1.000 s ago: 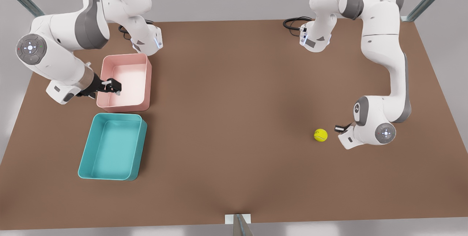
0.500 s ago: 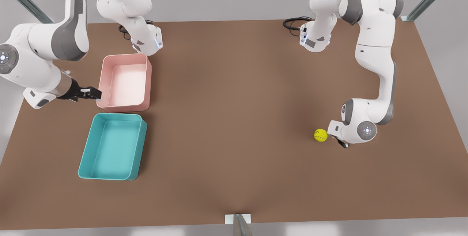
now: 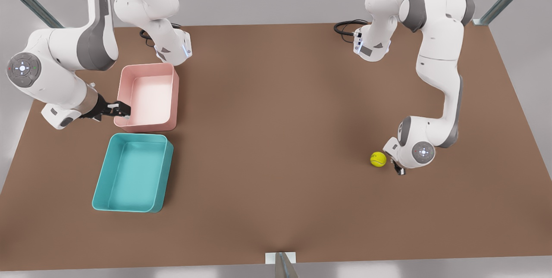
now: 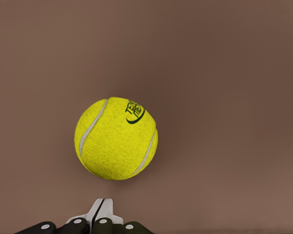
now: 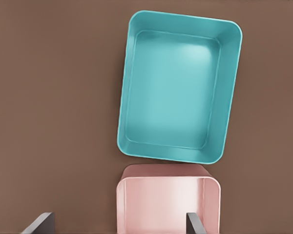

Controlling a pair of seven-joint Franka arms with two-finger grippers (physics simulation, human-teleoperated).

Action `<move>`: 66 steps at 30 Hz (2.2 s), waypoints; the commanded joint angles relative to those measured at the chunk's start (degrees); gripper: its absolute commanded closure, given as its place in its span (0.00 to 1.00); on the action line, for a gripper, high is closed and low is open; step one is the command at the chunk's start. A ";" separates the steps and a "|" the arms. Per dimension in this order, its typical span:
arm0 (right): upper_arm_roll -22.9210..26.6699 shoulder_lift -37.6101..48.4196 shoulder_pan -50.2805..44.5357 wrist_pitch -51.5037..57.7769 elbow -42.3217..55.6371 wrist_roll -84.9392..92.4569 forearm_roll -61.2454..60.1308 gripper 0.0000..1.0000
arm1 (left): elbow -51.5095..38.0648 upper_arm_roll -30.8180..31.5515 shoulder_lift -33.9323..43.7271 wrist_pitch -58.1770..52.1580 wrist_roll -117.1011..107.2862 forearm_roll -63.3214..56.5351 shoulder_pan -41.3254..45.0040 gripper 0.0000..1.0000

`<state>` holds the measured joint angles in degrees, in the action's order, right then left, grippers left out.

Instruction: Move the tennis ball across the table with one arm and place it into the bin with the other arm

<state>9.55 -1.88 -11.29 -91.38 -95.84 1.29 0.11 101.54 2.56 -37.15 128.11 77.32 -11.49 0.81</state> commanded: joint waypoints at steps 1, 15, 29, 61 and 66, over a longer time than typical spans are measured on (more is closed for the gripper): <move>0.12 0.39 1.18 -0.03 -0.05 0.64 0.33 0.00 | -0.03 -0.01 -0.65 2.06 13.12 -0.46 0.07 0.79; 0.03 1.00 1.09 0.24 -0.05 0.64 0.51 0.00 | -10.73 2.53 3.13 -19.88 -49.86 3.40 8.24 0.79; -0.41 -30.20 -13.06 -25.16 7.77 -19.05 -13.11 0.00 | -26.83 3.50 19.30 -54.81 -98.67 11.66 4.46 0.00; -0.32 -17.10 -14.73 -38.44 -24.40 78.23 -4.41 0.00 | -26.75 3.77 17.81 -52.52 -98.67 11.58 4.37 0.00; -0.32 -14.29 -14.73 -38.35 -26.59 95.73 -1.25 0.00 | -27.27 3.94 17.81 -52.96 -99.20 13.59 6.75 0.00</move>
<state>9.23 -16.49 -26.02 -129.81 -122.47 30.98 -2.43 74.37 6.60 -19.44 75.34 -16.32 0.82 7.08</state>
